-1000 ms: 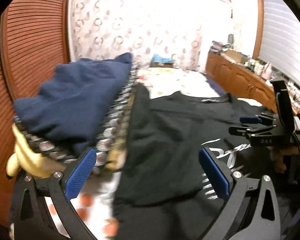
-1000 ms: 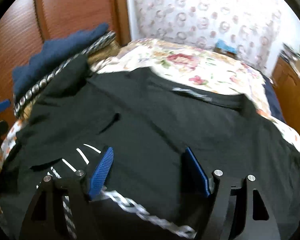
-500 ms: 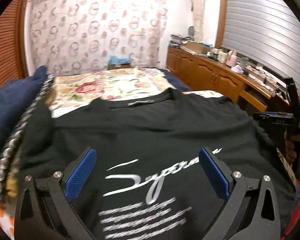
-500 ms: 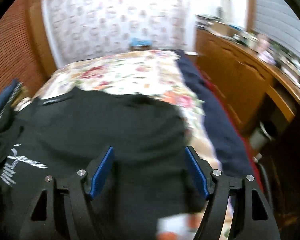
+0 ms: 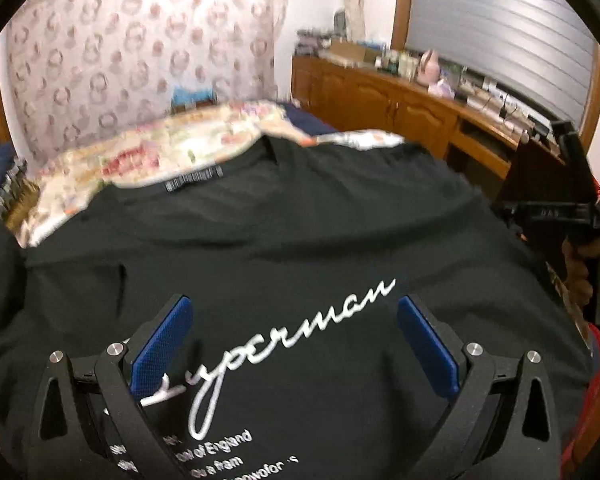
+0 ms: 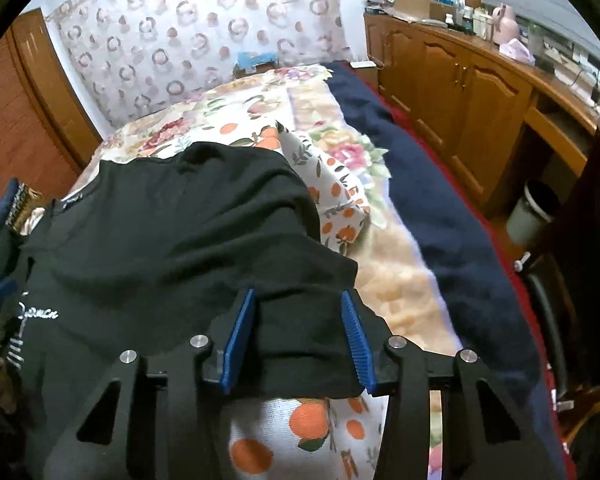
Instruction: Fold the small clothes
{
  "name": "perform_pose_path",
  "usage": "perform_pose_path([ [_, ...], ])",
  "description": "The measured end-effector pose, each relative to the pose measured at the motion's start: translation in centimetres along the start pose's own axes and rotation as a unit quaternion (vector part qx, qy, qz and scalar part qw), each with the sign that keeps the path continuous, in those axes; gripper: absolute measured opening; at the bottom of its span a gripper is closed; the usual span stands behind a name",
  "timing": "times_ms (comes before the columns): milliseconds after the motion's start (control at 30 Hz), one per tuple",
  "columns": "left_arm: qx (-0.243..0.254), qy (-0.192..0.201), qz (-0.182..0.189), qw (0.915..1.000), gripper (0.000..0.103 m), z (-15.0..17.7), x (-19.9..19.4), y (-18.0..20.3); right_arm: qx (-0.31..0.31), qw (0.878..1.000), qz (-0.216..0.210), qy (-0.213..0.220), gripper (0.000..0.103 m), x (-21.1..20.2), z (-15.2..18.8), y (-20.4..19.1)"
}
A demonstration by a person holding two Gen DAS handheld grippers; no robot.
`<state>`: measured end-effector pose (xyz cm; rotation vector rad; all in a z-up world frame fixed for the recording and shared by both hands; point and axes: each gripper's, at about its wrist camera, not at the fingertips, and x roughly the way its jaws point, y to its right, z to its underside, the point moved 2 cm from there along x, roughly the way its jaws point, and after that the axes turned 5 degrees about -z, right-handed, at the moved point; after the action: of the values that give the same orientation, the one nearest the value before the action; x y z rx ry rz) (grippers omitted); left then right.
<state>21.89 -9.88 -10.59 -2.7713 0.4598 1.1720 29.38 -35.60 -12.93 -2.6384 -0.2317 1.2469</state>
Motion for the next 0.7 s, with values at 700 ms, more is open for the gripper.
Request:
perform_pose_path([
  [700, 0.003, -0.038, 0.001, 0.9993, 0.103, 0.4, 0.6, 0.4, -0.086, 0.991, 0.023, 0.098, 0.001, -5.7, -0.3, -3.6],
])
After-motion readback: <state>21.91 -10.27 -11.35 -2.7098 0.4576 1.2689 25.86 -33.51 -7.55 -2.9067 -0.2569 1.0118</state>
